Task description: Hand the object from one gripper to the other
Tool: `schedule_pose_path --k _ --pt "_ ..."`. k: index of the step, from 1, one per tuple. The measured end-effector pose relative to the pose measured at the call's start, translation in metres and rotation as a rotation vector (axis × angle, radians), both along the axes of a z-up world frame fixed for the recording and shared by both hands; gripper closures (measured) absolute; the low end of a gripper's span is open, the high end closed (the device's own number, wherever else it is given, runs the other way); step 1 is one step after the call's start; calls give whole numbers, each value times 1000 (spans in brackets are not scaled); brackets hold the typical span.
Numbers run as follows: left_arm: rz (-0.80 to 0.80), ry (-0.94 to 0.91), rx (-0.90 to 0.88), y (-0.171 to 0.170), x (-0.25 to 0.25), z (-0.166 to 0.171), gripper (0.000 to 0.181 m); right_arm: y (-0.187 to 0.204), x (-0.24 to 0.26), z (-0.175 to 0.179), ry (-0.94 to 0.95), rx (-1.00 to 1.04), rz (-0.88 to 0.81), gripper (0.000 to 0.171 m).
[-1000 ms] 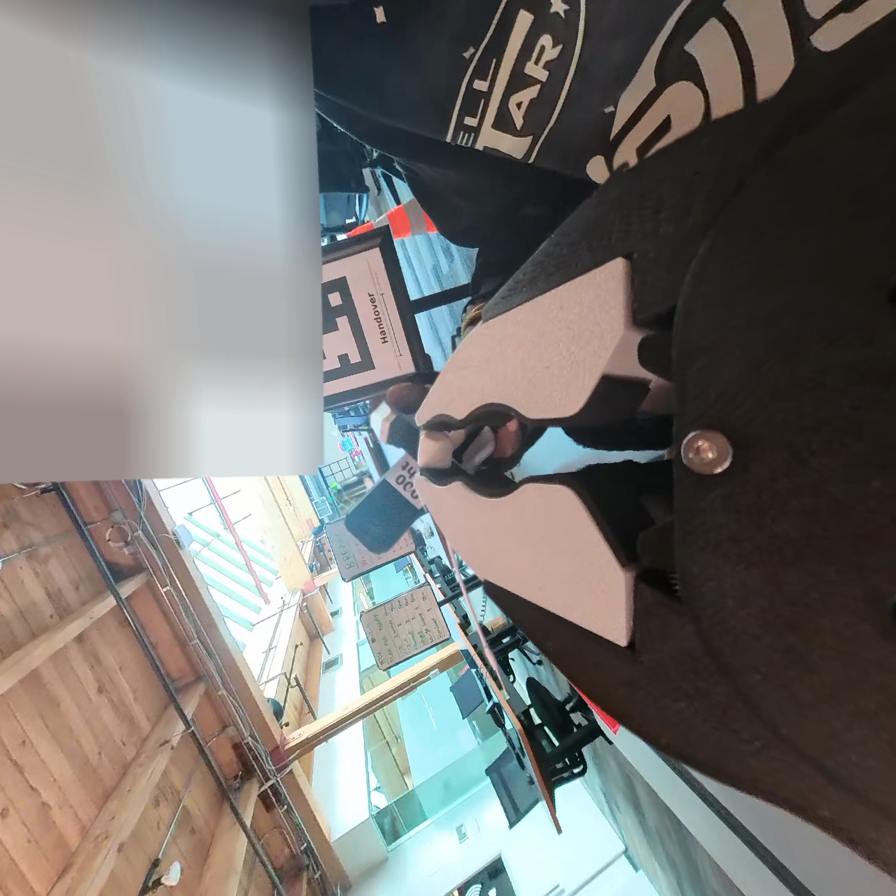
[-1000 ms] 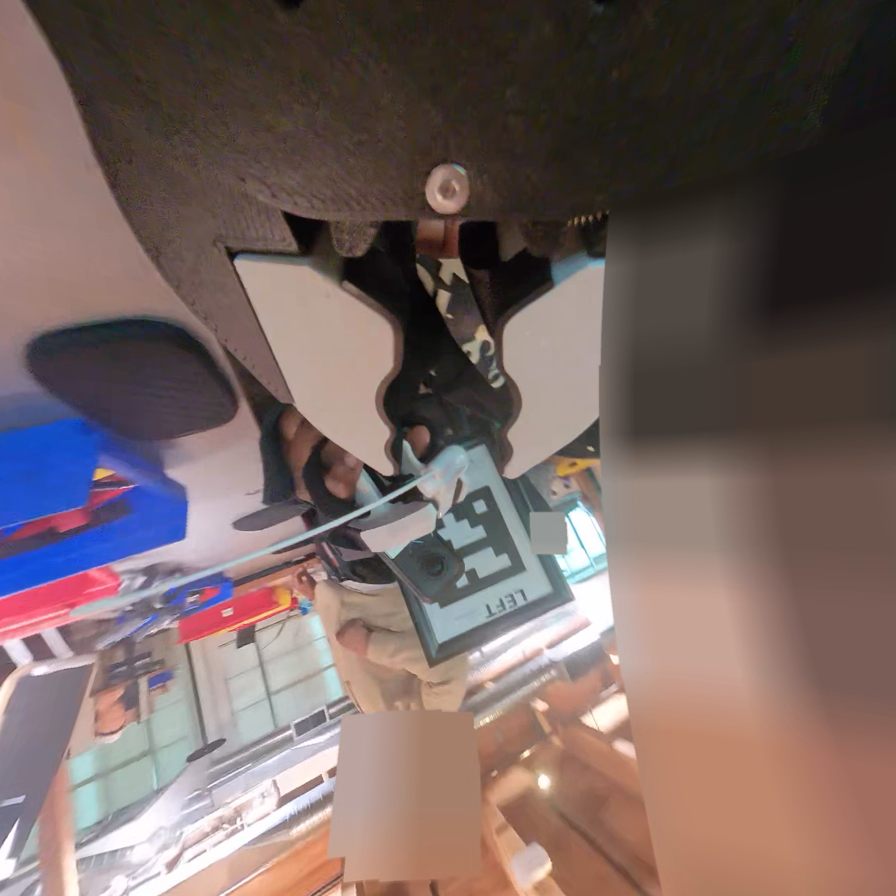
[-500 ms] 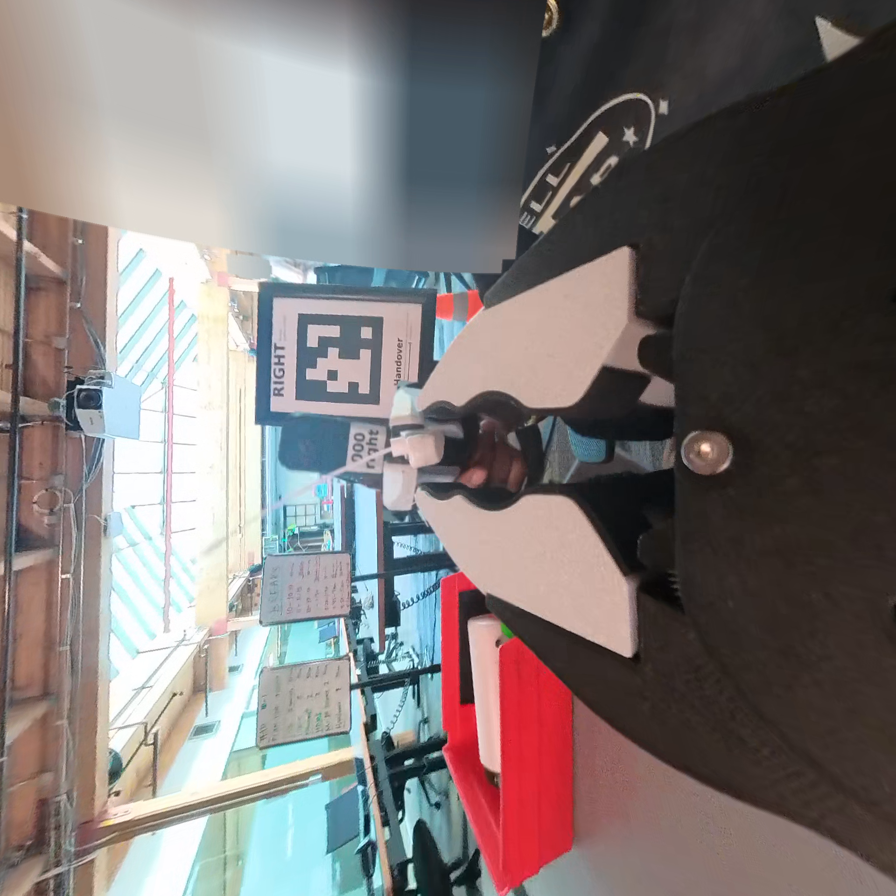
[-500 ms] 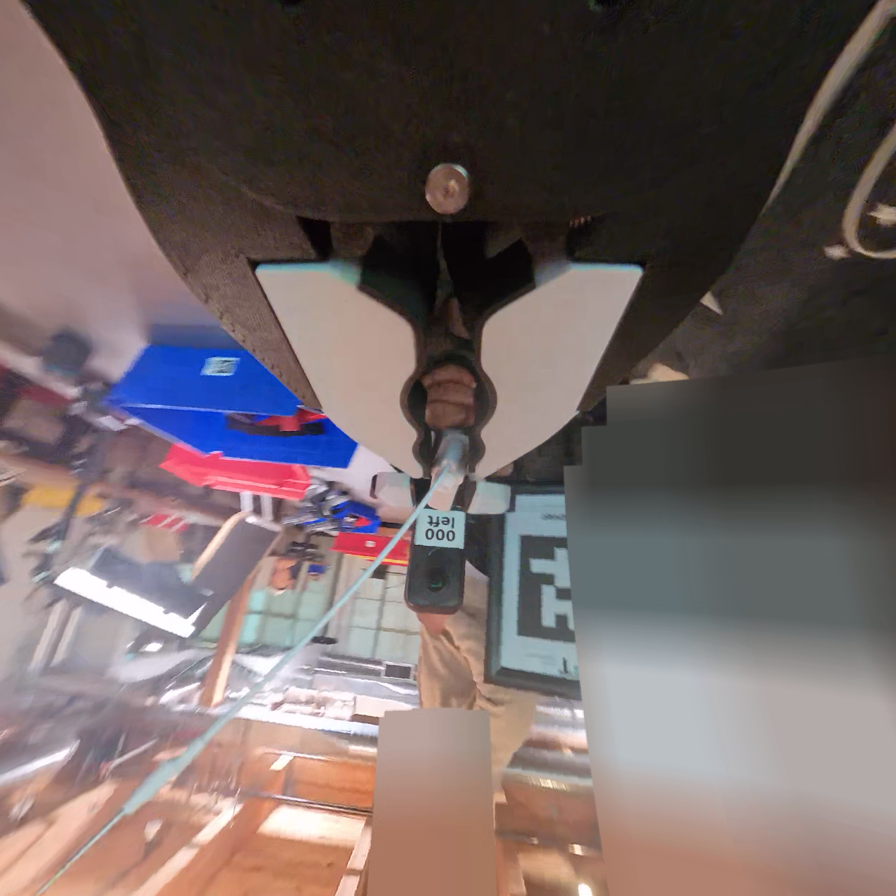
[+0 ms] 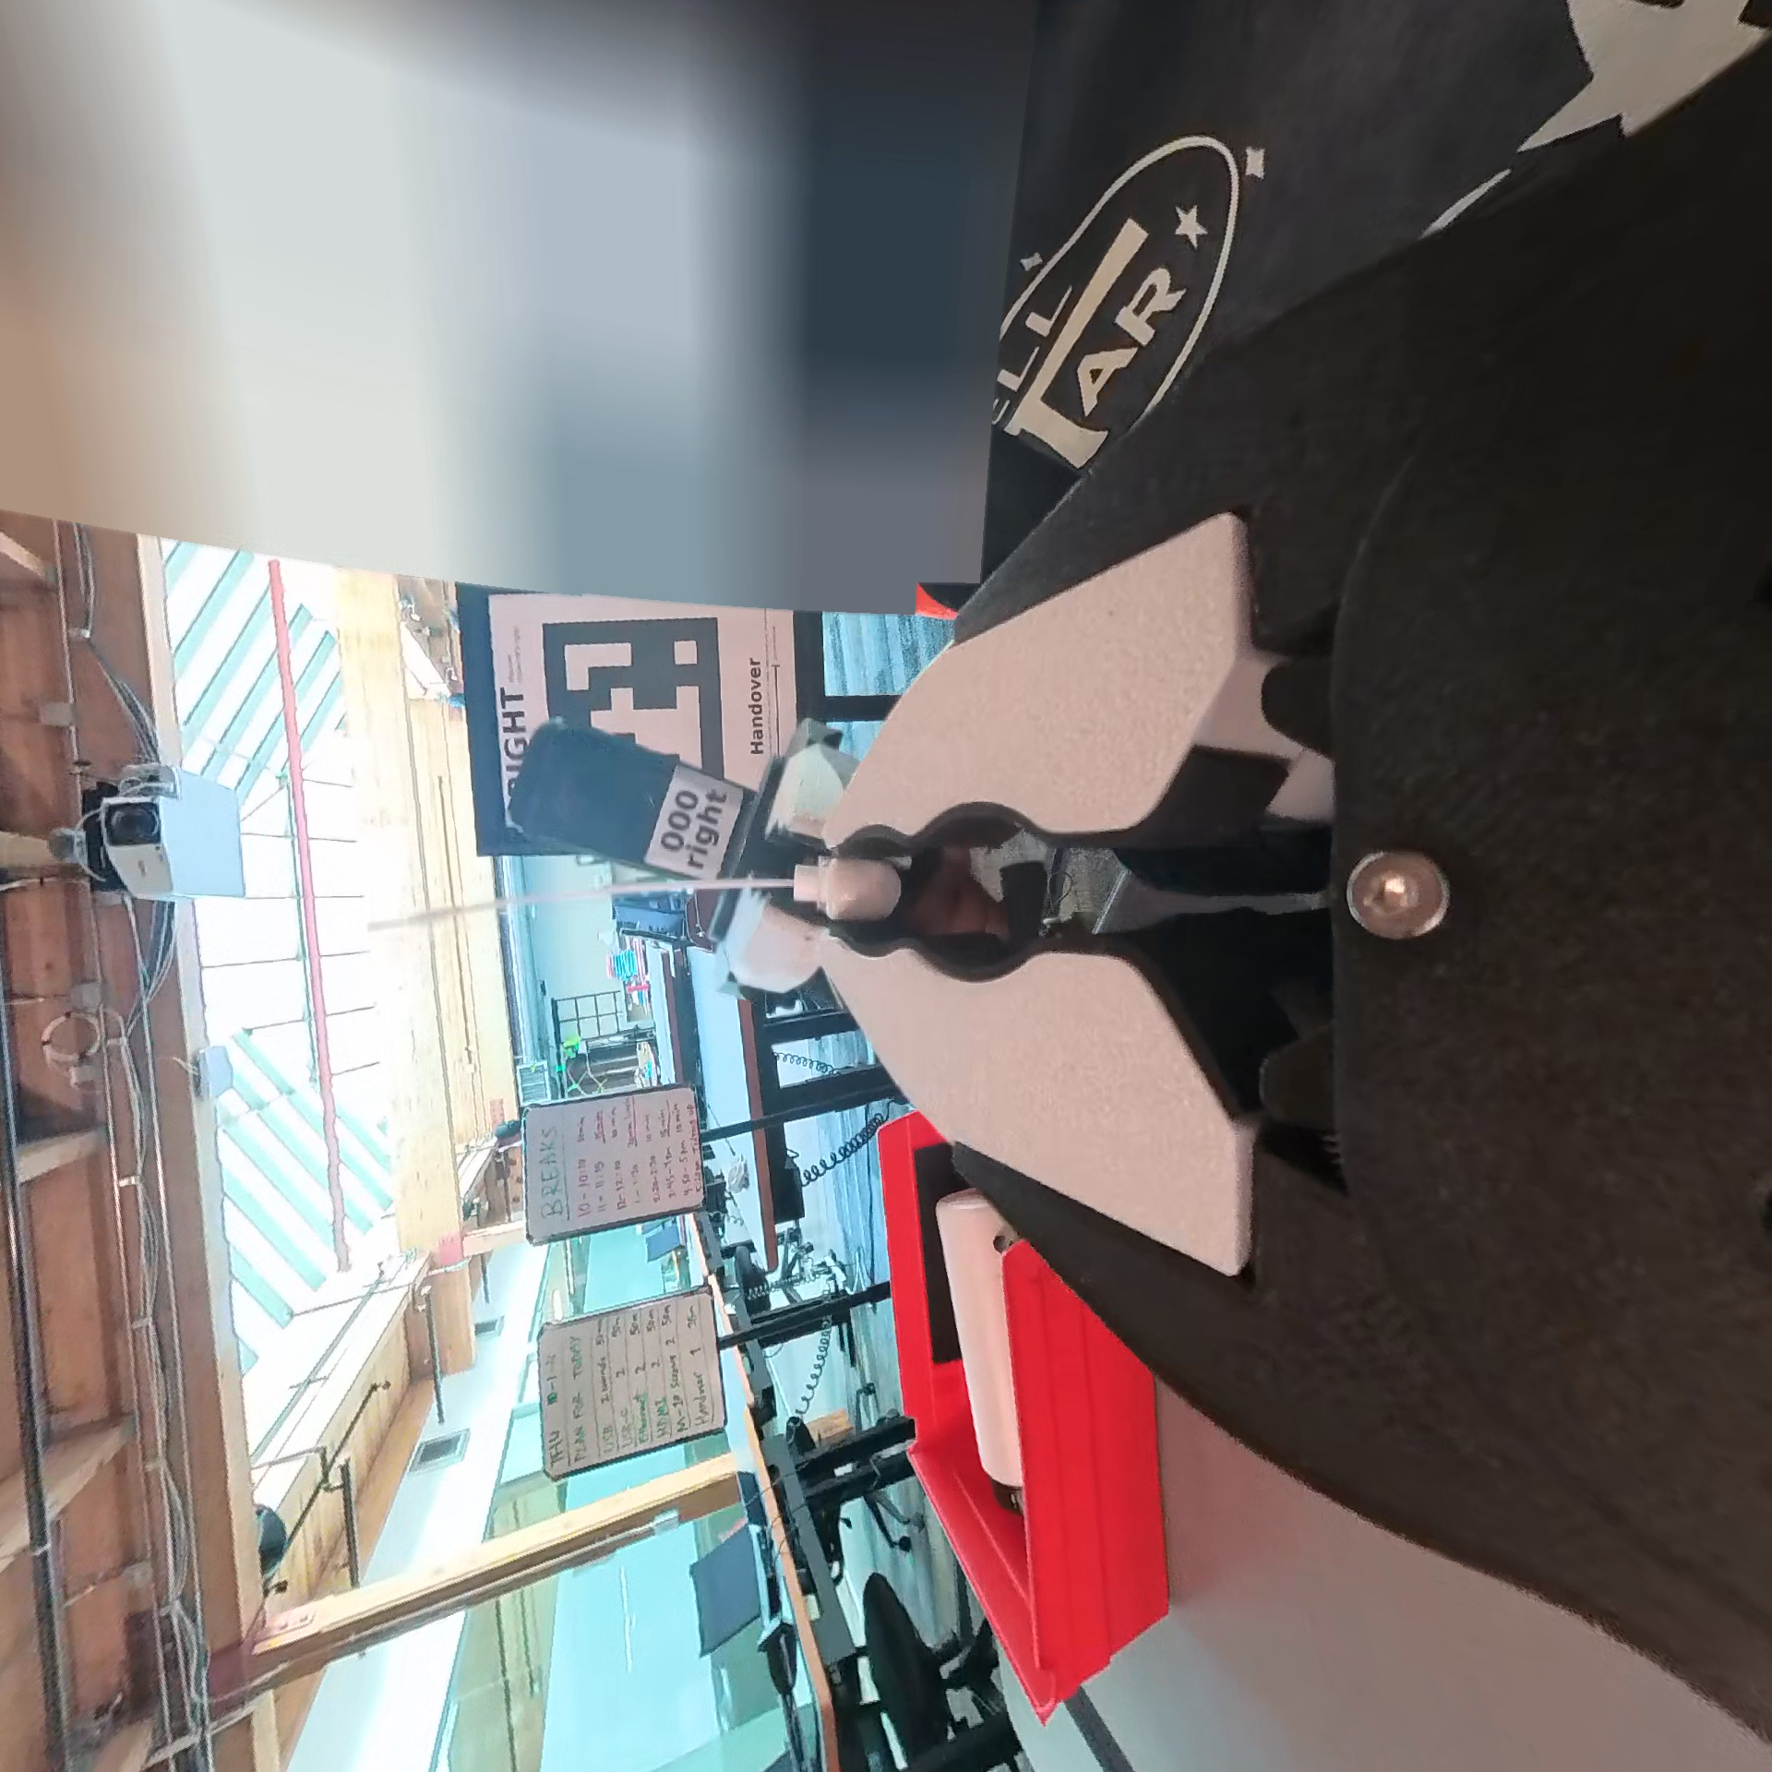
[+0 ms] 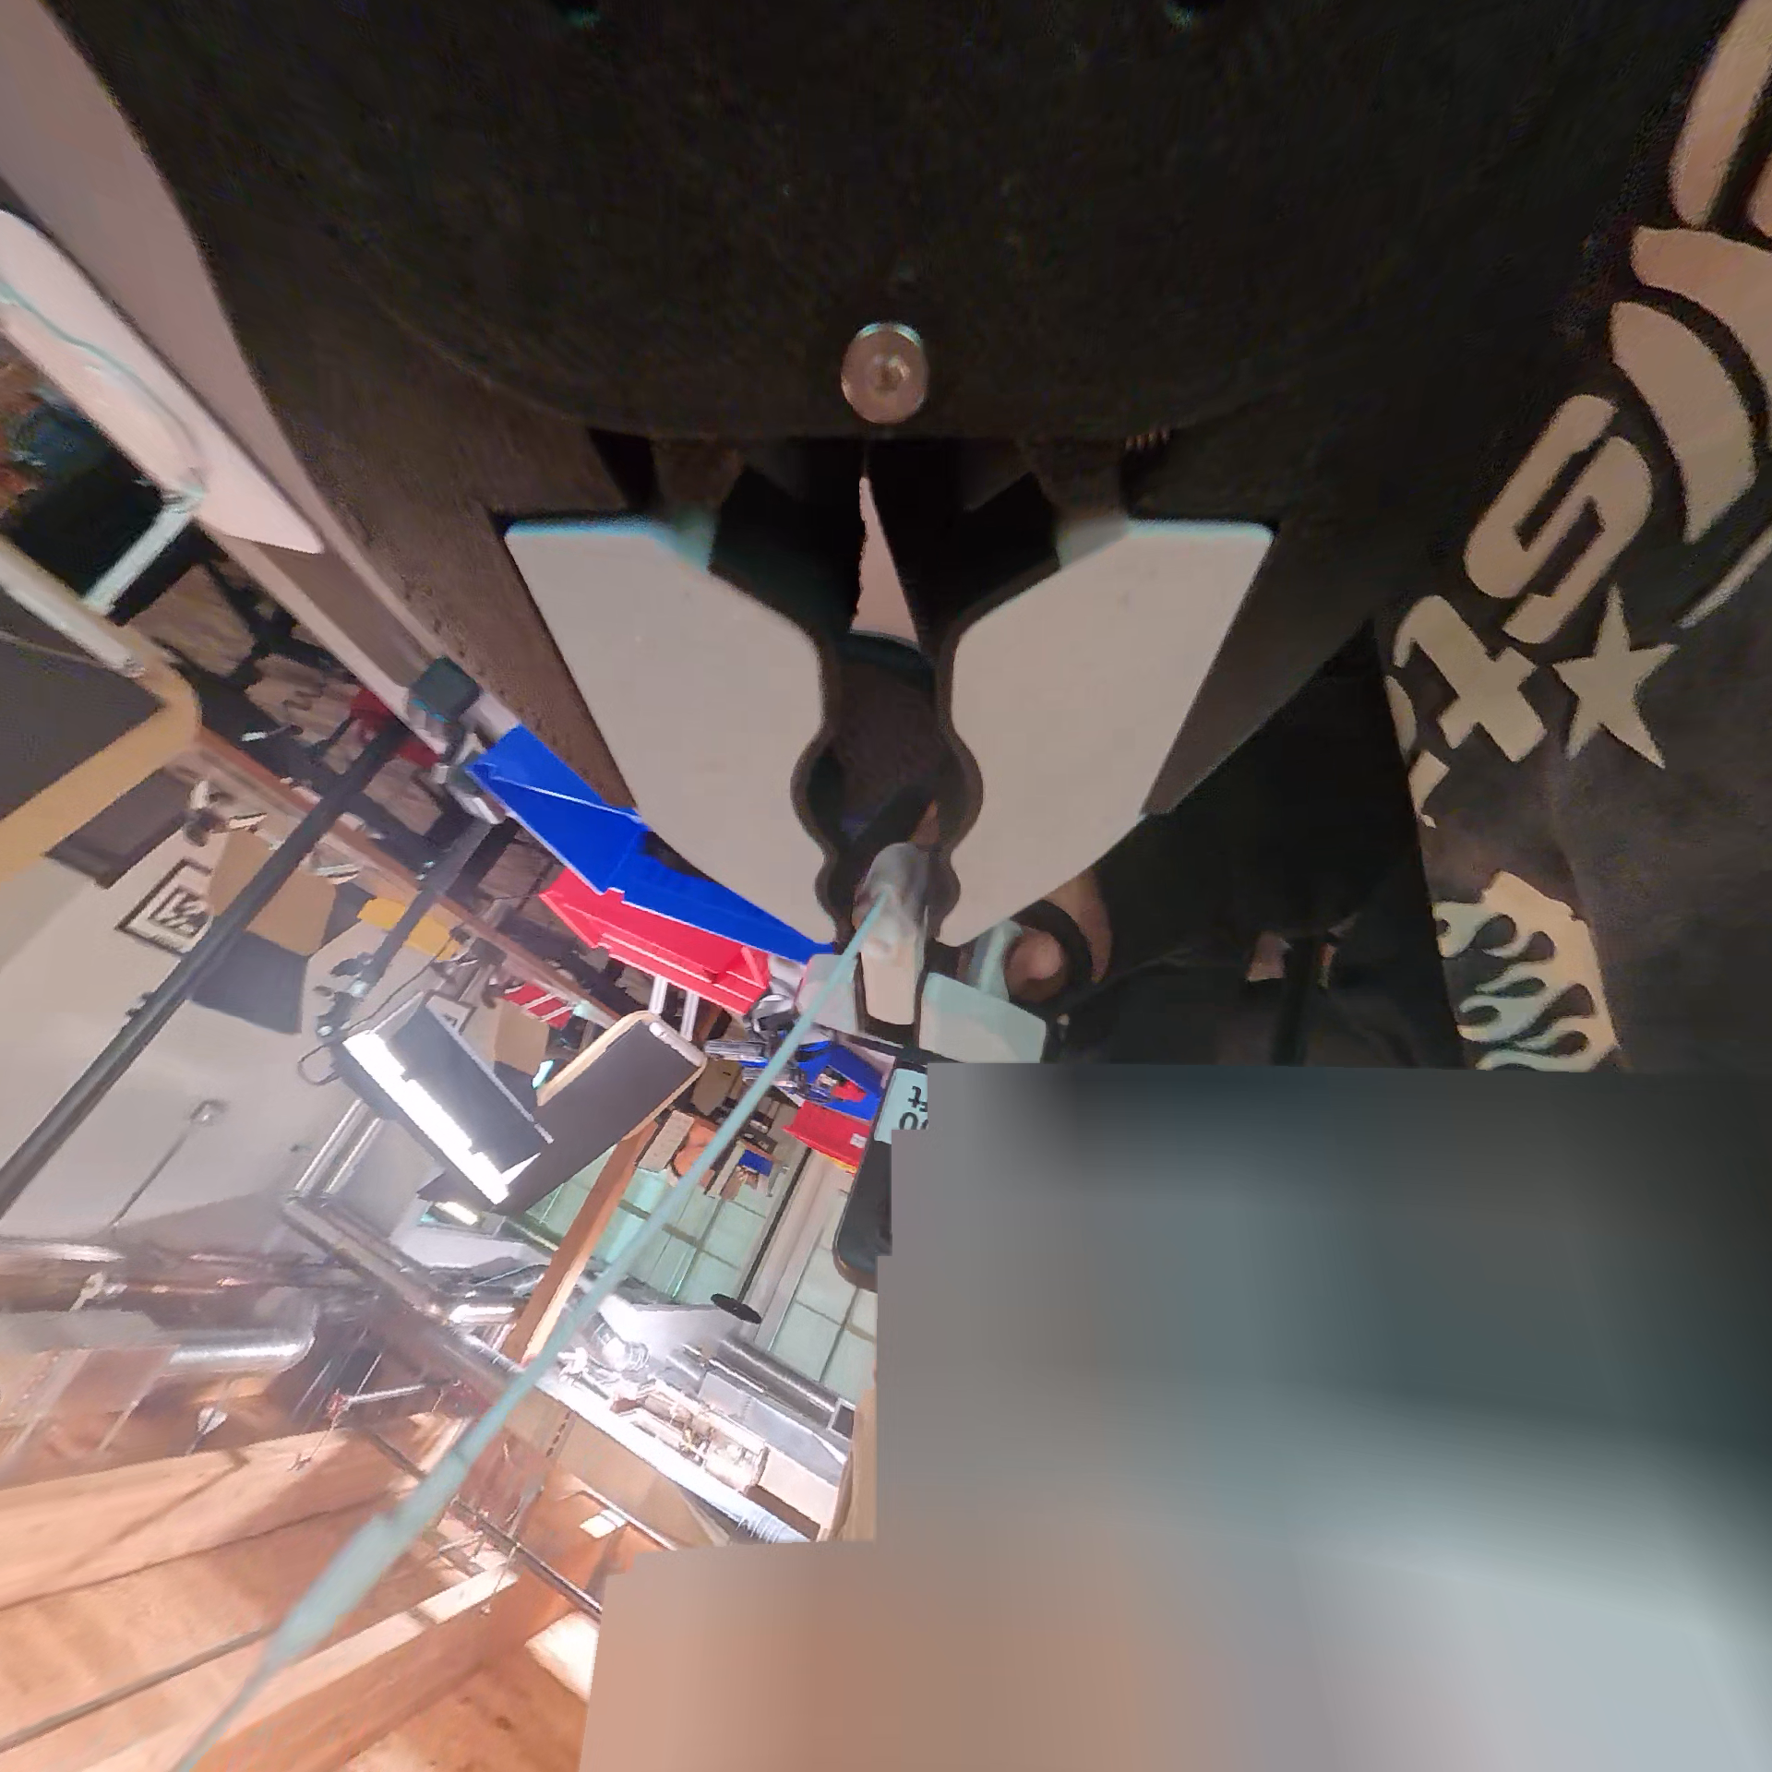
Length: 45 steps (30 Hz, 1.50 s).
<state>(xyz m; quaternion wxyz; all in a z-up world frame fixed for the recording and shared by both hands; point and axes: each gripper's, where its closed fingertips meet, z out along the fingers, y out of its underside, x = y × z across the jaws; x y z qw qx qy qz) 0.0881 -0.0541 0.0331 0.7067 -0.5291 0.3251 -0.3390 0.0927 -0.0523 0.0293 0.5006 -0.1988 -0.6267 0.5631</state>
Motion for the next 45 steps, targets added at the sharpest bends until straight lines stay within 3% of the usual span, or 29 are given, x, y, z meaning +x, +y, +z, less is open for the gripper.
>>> schedule_pose_path --k 2,6,9,16,18,22,27,28,30,35,45 --pt "5 -17 -49 3 -2 -2 167 2 0 0 56 99 -49 157" --pt "-95 -38 -209 3 2 -11 152 5 4 -2 340 562 -240 157" --pt "-116 -62 -261 6 3 -14 151 4 4 -9 434 829 -344 158" --pt "-117 -48 -255 5 3 -16 168 0 4 -11 496 959 -395 158" --pt "-97 -48 -215 6 3 -13 168 2 4 -9 480 921 -412 158" --pt "-47 -44 -73 3 -3 -3 168 9 4 -2 291 539 -289 147" --pt "12 33 44 0 -4 -1 168 18 15 9 -124 -256 126 138" --pt "29 57 55 1 -3 -3 168 17 17 12 -204 -403 222 126" --pt "48 103 72 3 0 -7 168 15 15 12 -309 -558 317 123" --pt "56 114 60 5 1 -10 168 0 5 -4 -373 -465 285 128" --pt "58 67 0 7 0 -8 168 5 -4 -5 -152 -130 9 145"
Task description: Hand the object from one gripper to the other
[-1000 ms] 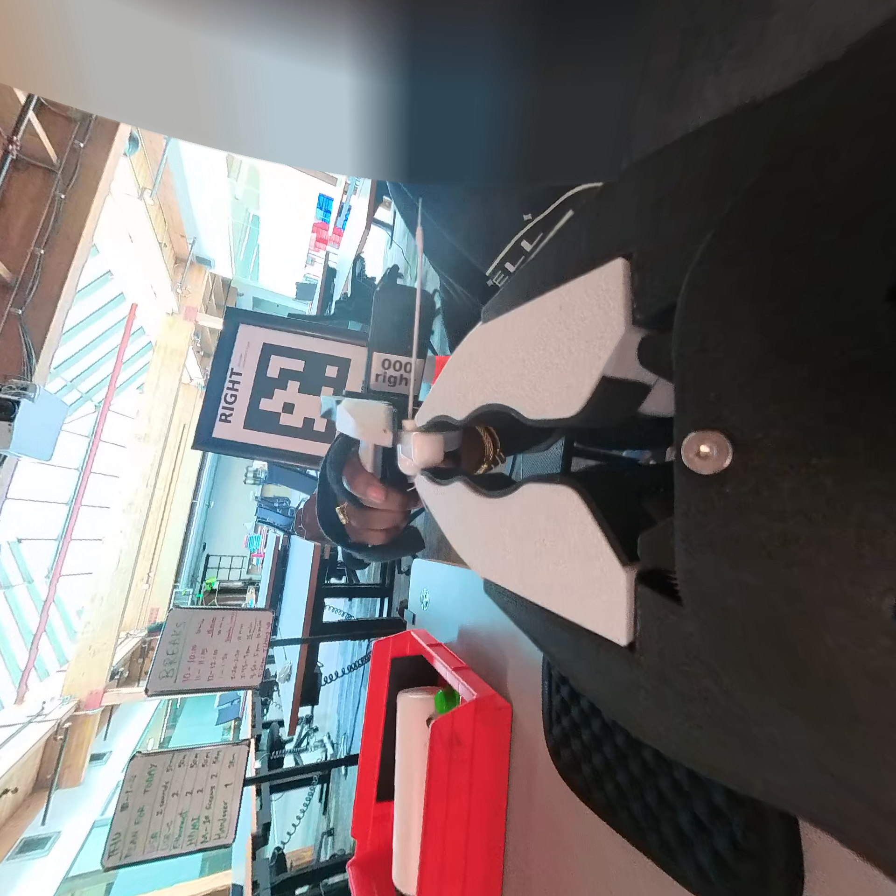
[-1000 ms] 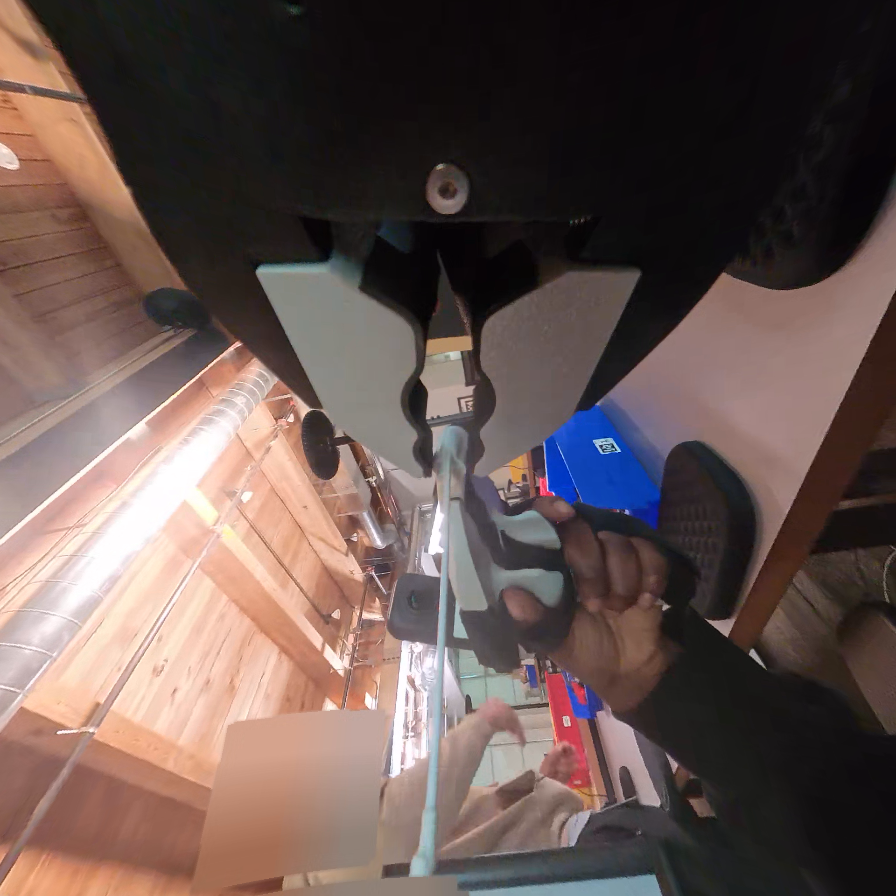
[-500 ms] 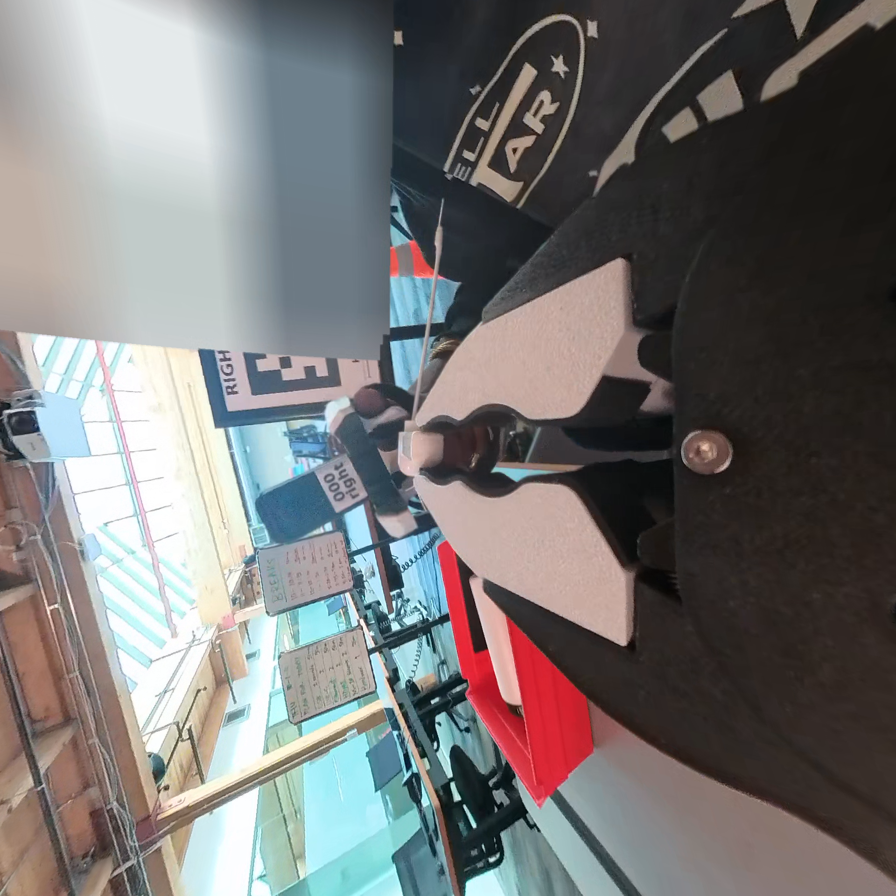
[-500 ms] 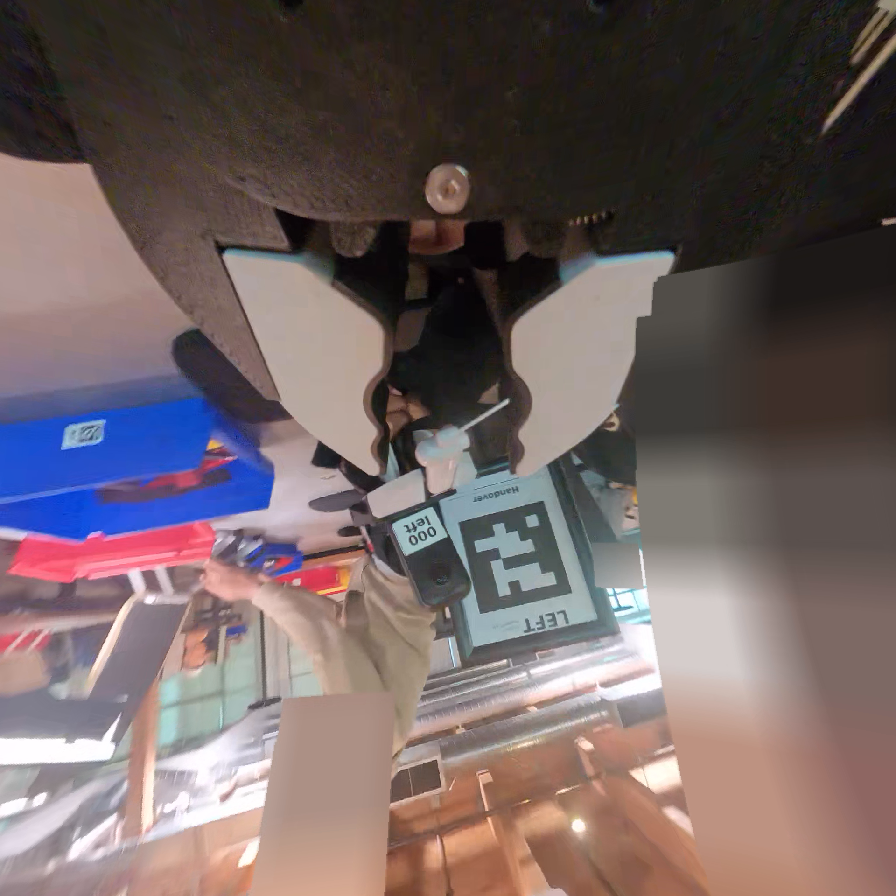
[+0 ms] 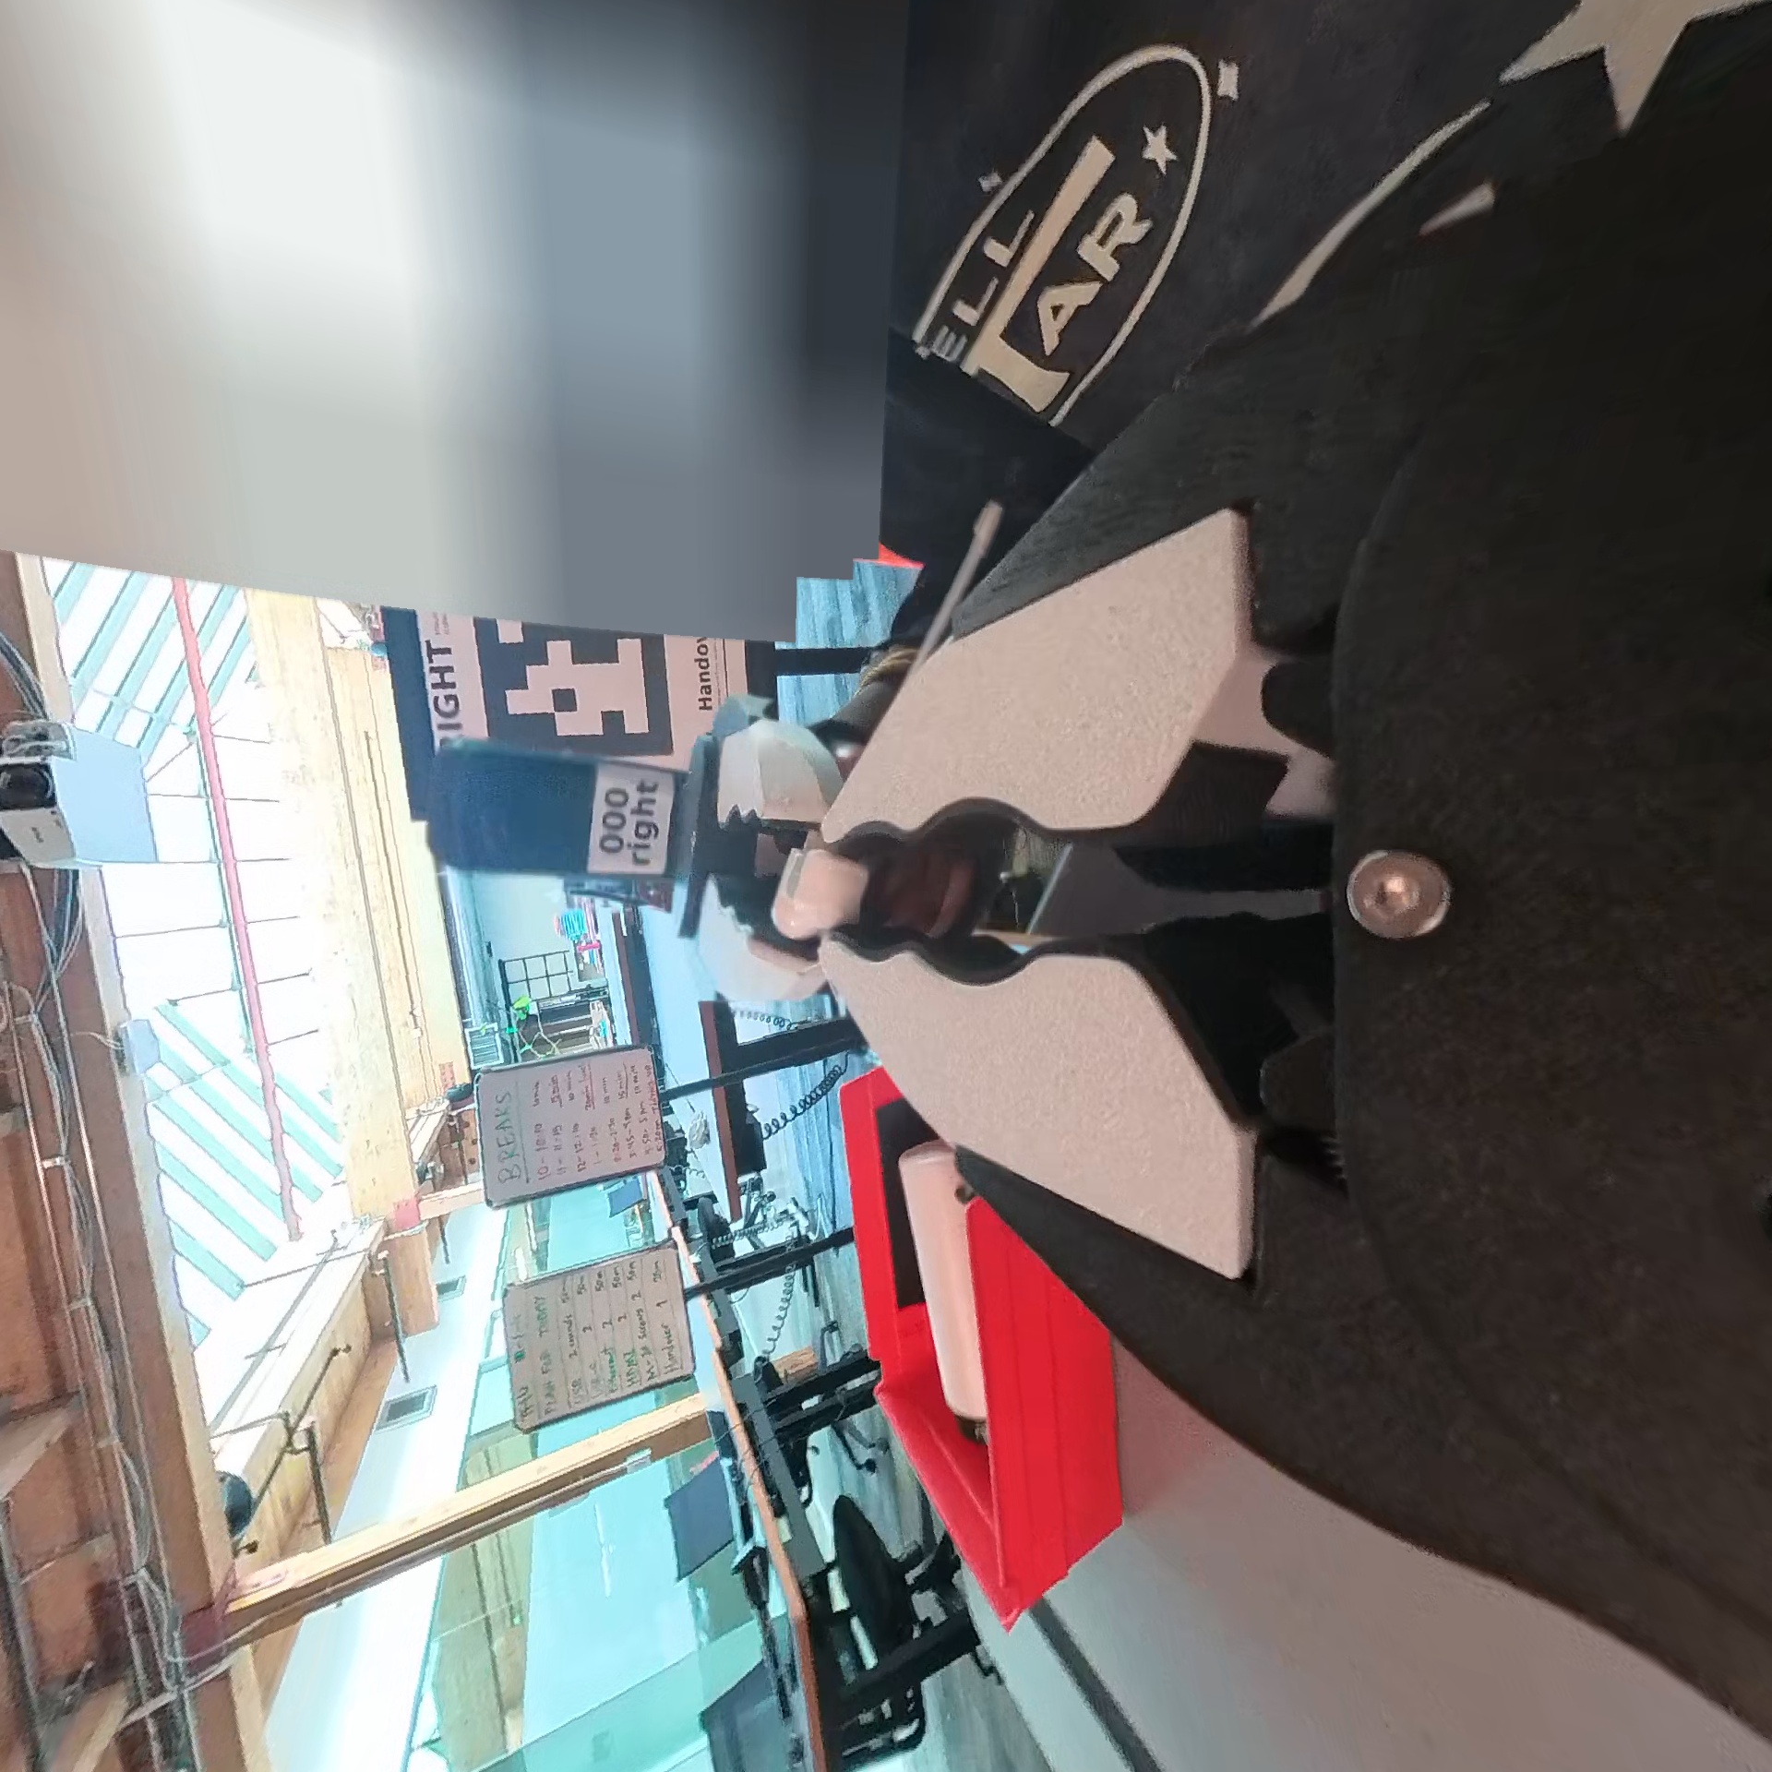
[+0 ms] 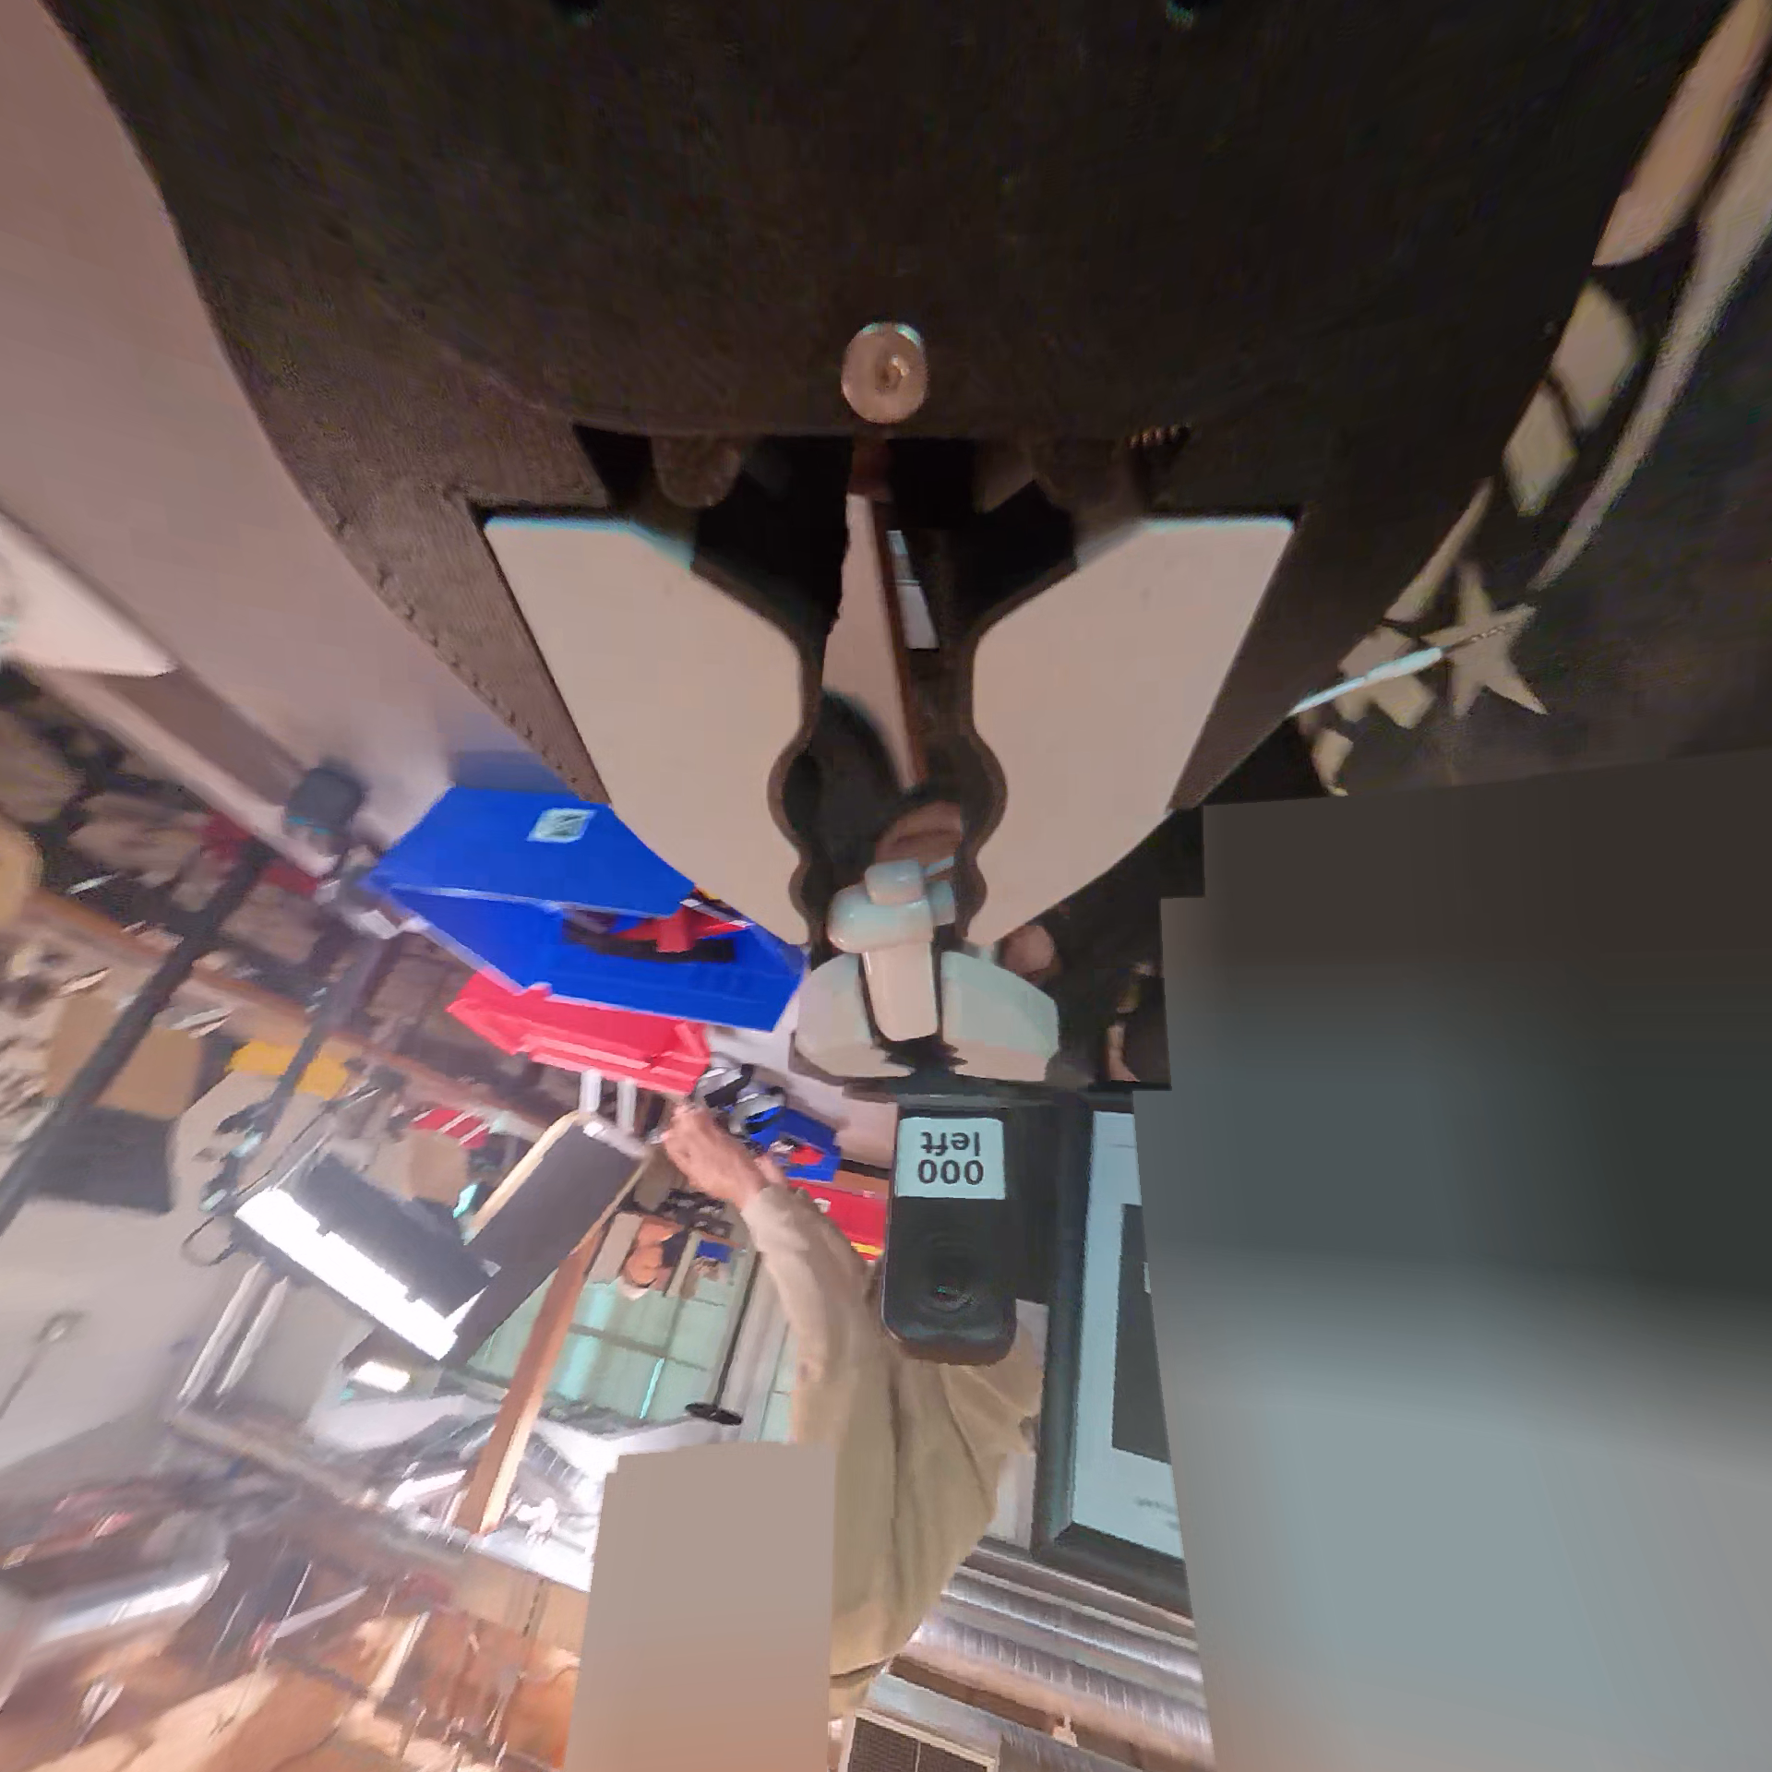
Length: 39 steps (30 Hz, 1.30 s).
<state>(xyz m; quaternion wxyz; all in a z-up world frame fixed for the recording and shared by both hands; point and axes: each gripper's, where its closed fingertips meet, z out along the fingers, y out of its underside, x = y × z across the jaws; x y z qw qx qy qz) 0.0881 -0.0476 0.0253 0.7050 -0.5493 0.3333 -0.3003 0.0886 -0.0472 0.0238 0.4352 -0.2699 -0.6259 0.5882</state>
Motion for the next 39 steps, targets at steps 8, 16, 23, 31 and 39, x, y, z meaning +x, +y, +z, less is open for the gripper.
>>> schedule_pose_path --k 8,16,23,31,39 --pt "-107 -137 -178 1 -2 0 155 6 3 4 365 713 -341 146" --pt "-122 -126 -138 -4 1 3 169 0 2 1 400 792 -362 145" --pt "-92 -106 -51 -7 -2 9 170 -4 8 12 92 2 10 134" --pt "-83 -91 -60 -6 0 6 169 -8 4 3 -16 -134 130 158" --pt "-154 -188 -233 -3 -2 4 154 -3 9 5 459 771 -289 158"
